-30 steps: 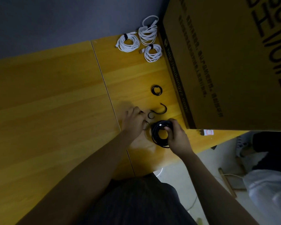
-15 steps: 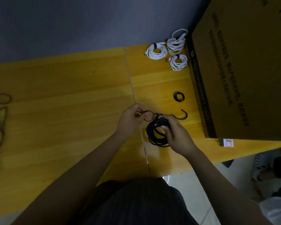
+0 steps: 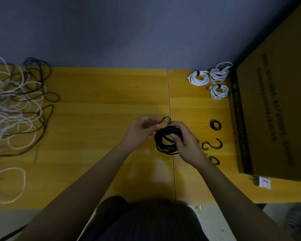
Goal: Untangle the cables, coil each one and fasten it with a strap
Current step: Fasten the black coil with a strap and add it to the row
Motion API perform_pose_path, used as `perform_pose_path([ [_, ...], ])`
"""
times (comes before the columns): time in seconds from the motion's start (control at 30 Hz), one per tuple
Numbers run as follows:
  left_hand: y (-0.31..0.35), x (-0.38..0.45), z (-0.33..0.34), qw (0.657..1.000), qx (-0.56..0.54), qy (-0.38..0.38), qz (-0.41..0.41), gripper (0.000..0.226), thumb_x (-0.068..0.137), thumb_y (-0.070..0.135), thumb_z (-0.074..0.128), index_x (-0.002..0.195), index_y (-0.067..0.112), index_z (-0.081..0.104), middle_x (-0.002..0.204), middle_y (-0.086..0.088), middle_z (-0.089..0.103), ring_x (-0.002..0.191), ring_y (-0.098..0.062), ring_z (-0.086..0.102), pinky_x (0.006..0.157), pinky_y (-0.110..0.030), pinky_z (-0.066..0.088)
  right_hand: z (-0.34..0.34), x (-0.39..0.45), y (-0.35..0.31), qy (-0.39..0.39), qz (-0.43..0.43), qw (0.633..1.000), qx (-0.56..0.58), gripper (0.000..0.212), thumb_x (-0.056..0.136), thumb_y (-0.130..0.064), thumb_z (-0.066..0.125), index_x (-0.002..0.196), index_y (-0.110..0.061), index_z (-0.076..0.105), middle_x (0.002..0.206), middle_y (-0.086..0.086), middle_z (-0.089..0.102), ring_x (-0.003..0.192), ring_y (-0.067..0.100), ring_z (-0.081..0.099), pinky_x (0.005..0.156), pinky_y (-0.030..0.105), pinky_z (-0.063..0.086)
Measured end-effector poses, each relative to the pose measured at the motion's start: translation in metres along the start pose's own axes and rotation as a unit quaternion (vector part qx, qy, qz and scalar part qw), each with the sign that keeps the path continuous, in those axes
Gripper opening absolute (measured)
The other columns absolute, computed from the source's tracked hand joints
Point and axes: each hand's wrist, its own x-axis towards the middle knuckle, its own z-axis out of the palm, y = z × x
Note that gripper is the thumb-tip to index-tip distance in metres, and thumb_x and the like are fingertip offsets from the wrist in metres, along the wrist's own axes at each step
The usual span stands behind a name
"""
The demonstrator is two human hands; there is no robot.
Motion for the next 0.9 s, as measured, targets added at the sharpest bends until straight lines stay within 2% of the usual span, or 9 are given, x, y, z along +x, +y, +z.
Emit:
perform_pose_path([
  [0.1, 0.002, -0.004, -0.013, 1.0, 0.002, -0.019, 0.0, 0.019, 0.091, 0.009, 0.061, 0.109, 0.006, 0.067, 0.091, -0.002, 0.067, 0.077, -0.002, 0.062, 0.066, -0.014, 0.051, 0.004, 0.006, -0.007, -0.001, -0.005, 1.0, 0.005, 0.026, 0.1, -0.017, 0.046, 0.126, -0.019, 0.046, 0.122, -0.005, 0.053, 0.11, 0.007, 0.053, 0.089, 0.019, 0.046],
  [0.17, 0.003, -0.004, -0.022, 0.999, 0.016, -0.029, 0.004, 0.018, 0.092, 0.006, 0.059, 0.108, 0.007, 0.069, 0.092, 0.0, 0.068, 0.078, 0.001, 0.062, 0.069, -0.013, 0.05, 0.007, 0.009, -0.013, 0.002, -0.02, 1.0, 0.0, 0.021, 0.1, -0.015, 0.046, 0.12, -0.022, 0.047, 0.118, -0.004, 0.051, 0.107, 0.005, 0.051, 0.087, 0.012, 0.043],
  [0.27, 0.001, -0.003, -0.036, 0.996, 0.074, -0.03, 0.036, 0.018, 0.093, 0.006, 0.058, 0.1, 0.016, 0.071, 0.091, 0.005, 0.069, 0.081, 0.0, 0.063, 0.075, -0.02, 0.052, 0.008, 0.014, -0.02, -0.008, -0.023, 1.0, -0.003, 0.021, 0.099, -0.011, 0.046, 0.117, -0.023, 0.047, 0.116, -0.002, 0.051, 0.105, 0.007, 0.052, 0.084, 0.009, 0.042],
  [0.37, 0.003, -0.002, -0.043, 0.989, 0.127, -0.011, 0.068, 0.016, 0.094, 0.01, 0.057, 0.094, 0.024, 0.066, 0.09, 0.008, 0.065, 0.077, 0.002, 0.058, 0.069, -0.02, 0.048, 0.005, 0.017, -0.024, -0.051, -0.043, 0.997, -0.044, 0.024, 0.099, -0.012, 0.047, 0.122, -0.018, 0.049, 0.119, -0.003, 0.051, 0.105, 0.007, 0.052, 0.083, 0.01, 0.043],
  [0.53, 0.011, 0.004, -0.046, 0.986, 0.131, -0.005, 0.1, 0.016, 0.096, 0.017, 0.056, 0.086, 0.029, 0.06, 0.089, 0.003, 0.063, 0.079, -0.006, 0.057, 0.069, -0.021, 0.047, -0.002, 0.02, -0.031, -0.1, -0.071, 0.99, -0.067, 0.024, 0.098, -0.01, 0.049, 0.121, -0.017, 0.051, 0.115, -0.006, 0.052, 0.105, 0.009, 0.052, 0.085, 0.019, 0.045],
  [0.63, 0.017, 0.006, -0.048, 0.987, 0.122, -0.011, 0.105, 0.016, 0.098, 0.021, 0.052, 0.084, 0.027, 0.058, 0.084, 0.004, 0.062, 0.075, -0.003, 0.058, 0.067, -0.017, 0.045, -0.009, 0.023, -0.035, -0.131, -0.077, 0.985, -0.081, 0.024, 0.097, -0.009, 0.049, 0.119, -0.018, 0.052, 0.116, -0.005, 0.054, 0.106, 0.01, 0.052, 0.087, 0.021, 0.046],
  [0.77, 0.022, 0.004, -0.042, 0.987, 0.122, -0.03, 0.1, 0.011, 0.103, 0.022, 0.039, 0.096, 0.019, 0.048, 0.069, 0.003, 0.059, 0.06, -0.002, 0.057, 0.06, -0.018, 0.045, -0.017, 0.027, -0.039, -0.173, -0.1, 0.973, -0.119, 0.028, 0.097, -0.003, 0.047, 0.12, -0.018, 0.053, 0.12, -0.003, 0.054, 0.109, 0.009, 0.048, 0.084, 0.007, 0.039],
  [0.83, 0.024, 0.002, -0.038, 0.988, 0.119, -0.026, 0.093, 0.009, 0.103, 0.024, 0.037, 0.103, 0.02, 0.045, 0.066, 0.003, 0.06, 0.056, -0.006, 0.058, 0.055, -0.021, 0.047, -0.019, 0.03, -0.04, -0.186, -0.109, 0.968, -0.126, 0.029, 0.097, -0.002, 0.046, 0.121, -0.018, 0.053, 0.122, -0.003, 0.054, 0.11, 0.01, 0.047, 0.084, 0.007, 0.038],
  [0.9, 0.027, 0.003, -0.036, 0.987, 0.128, -0.016, 0.096, 0.008, 0.103, 0.028, 0.037, 0.102, 0.026, 0.044, 0.064, 0.002, 0.059, 0.055, -0.011, 0.057, 0.053, -0.028, 0.048, -0.019, 0.032, -0.04, -0.187, -0.103, 0.971, -0.105, 0.029, 0.098, -0.002, 0.046, 0.121, -0.017, 0.054, 0.122, -0.002, 0.054, 0.111, 0.008, 0.049, 0.085, 0.006, 0.04],
])
